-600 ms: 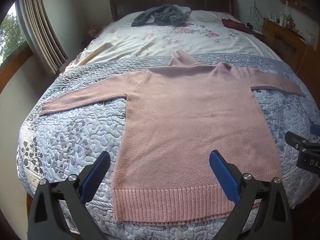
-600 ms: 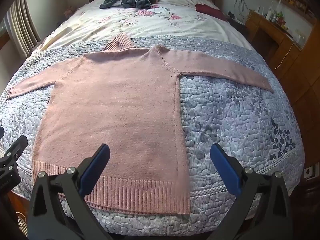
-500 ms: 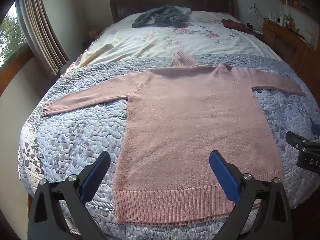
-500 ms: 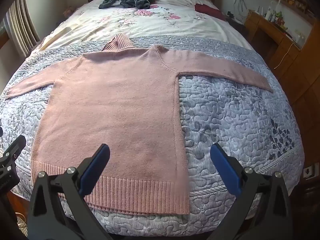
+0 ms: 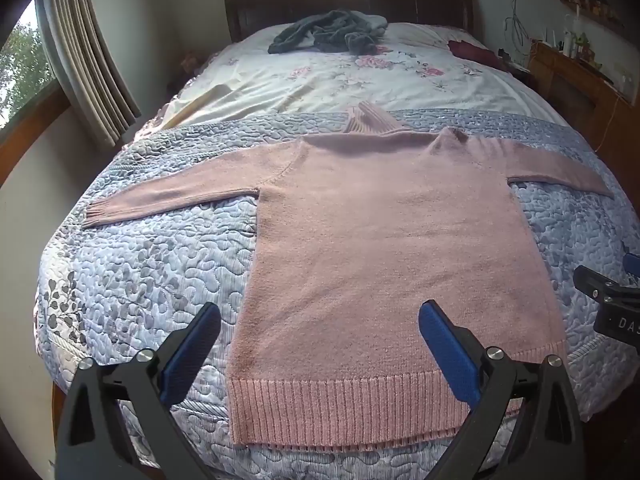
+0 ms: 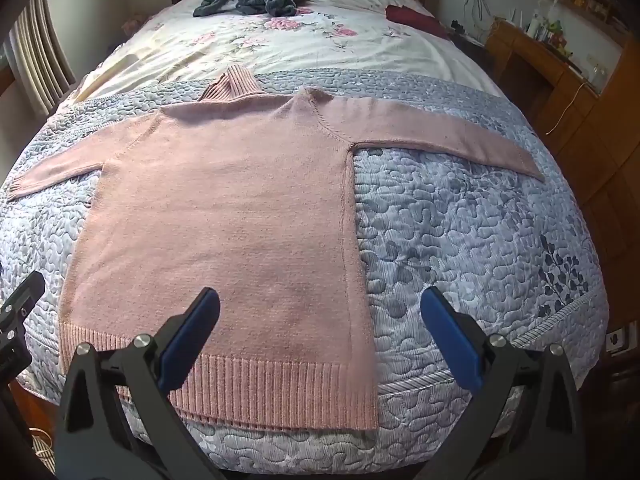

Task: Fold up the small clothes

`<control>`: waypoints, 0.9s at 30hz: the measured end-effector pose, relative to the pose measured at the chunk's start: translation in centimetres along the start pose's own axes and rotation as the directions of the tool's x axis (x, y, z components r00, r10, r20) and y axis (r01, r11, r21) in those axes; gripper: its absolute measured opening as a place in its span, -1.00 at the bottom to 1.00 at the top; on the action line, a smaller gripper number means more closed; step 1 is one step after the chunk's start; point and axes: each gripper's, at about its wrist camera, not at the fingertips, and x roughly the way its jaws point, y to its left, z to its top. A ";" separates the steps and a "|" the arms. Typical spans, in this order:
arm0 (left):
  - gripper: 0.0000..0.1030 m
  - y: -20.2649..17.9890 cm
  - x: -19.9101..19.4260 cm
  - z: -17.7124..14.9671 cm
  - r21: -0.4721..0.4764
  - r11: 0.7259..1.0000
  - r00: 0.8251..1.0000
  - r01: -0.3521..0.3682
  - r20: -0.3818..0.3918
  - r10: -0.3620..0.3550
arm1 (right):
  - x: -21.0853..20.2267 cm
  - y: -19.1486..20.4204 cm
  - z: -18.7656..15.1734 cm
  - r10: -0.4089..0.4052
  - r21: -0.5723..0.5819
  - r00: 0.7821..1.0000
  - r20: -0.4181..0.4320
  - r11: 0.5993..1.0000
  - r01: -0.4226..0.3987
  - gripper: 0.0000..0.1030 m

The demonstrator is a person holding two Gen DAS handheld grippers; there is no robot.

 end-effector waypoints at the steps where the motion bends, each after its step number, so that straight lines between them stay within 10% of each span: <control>1: 0.92 0.0 0.0 0.0 -0.001 1.000 1.000 0.000 0.000 0.000 | 0.0 0.0 0.0 0.001 0.000 1.000 0.000 1.000 -0.001 0.93; 27: 0.92 0.0 0.4 -0.2 -0.001 1.000 1.000 -0.005 -0.006 0.005 | 0.2 0.2 0.1 0.002 -0.001 1.000 0.000 1.000 -0.002 0.94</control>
